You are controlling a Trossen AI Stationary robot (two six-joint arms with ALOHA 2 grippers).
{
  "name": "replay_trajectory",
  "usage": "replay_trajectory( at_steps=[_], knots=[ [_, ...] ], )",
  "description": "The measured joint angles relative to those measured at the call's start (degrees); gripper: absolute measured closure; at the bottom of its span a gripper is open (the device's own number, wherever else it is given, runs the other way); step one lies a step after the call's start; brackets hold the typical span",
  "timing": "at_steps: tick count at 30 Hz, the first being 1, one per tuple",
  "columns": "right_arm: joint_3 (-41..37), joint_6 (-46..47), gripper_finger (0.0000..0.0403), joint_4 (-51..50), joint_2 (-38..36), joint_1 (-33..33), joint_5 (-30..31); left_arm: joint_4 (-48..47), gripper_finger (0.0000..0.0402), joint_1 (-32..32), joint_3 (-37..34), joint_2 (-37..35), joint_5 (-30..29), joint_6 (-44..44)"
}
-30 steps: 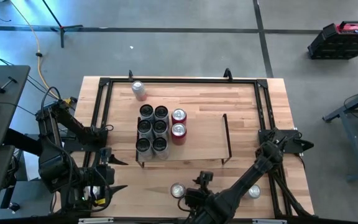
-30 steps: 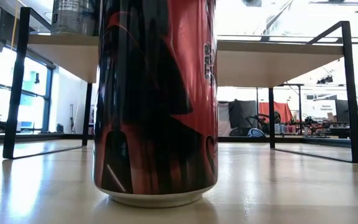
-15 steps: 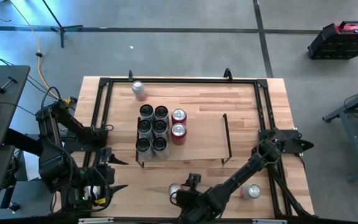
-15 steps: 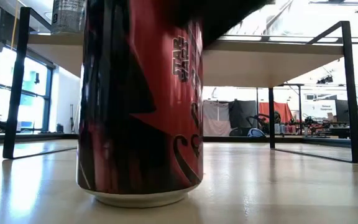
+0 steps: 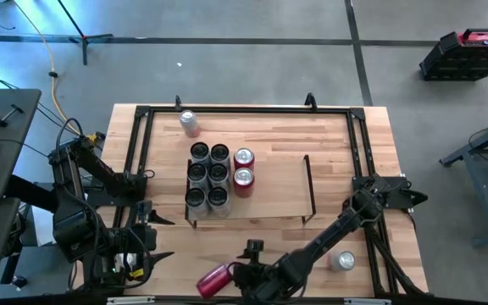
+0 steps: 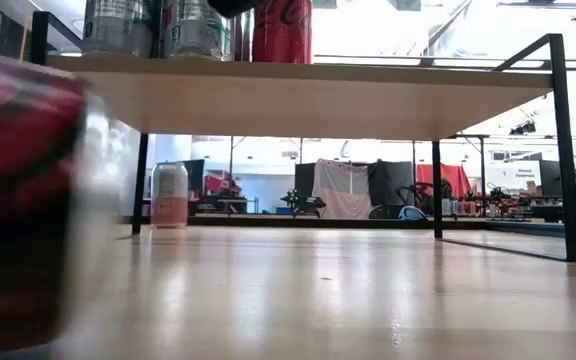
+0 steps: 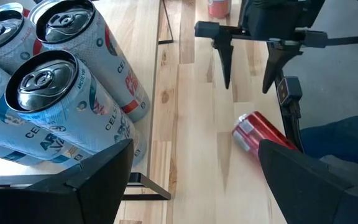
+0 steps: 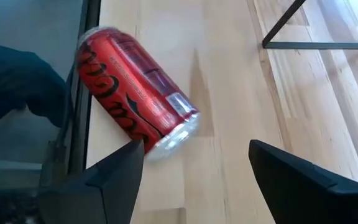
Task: Place canned beverage on shelf
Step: Put the red soda can aligned with the other red soda cans on the shelf
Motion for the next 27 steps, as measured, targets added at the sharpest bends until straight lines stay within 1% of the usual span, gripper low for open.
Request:
replay_trajectory(
  at_steps=[3,9,15,17,19,22,27],
  knots=[
    [-0.06,-2.52,0.0128,2.13,0.0,-0.14,-2.05,0.01,0.0067,0.0,0.0,0.0,-0.04,0.01],
    [-0.11,-13.09,0.0128,15.14,0.0,-0.21,-5.52,0.02,0.0067,0.0,0.0,0.0,-0.26,0.0],
    [-0.11,-19.04,0.012,22.69,0.19,-1.68,-9.6,0.03,0.0067,0.0,0.0,0.0,-0.42,0.0],
    [-0.11,-20.84,0.0112,25.26,0.51,-2.43,-11.64,0.03,0.0067,0.0,0.0,0.0,-0.44,0.0],
    [-0.11,-22.03,0.0102,28.06,1.2,-3.34,-15.08,0.02,0.0067,-0.02,0.0,0.0,-0.44,0.0],
    [-0.11,-23.57,0.0087,29.15,1.79,-4.53,-19.05,0.02,0.0067,-0.04,0.0,0.0,-0.45,-0.41],
    [-0.11,-26.7,0.0072,28.88,1.79,-5.65,-20.83,0.01,0.0067,-0.02,0.02,0.0,-0.44,-1.03]
  ],
)
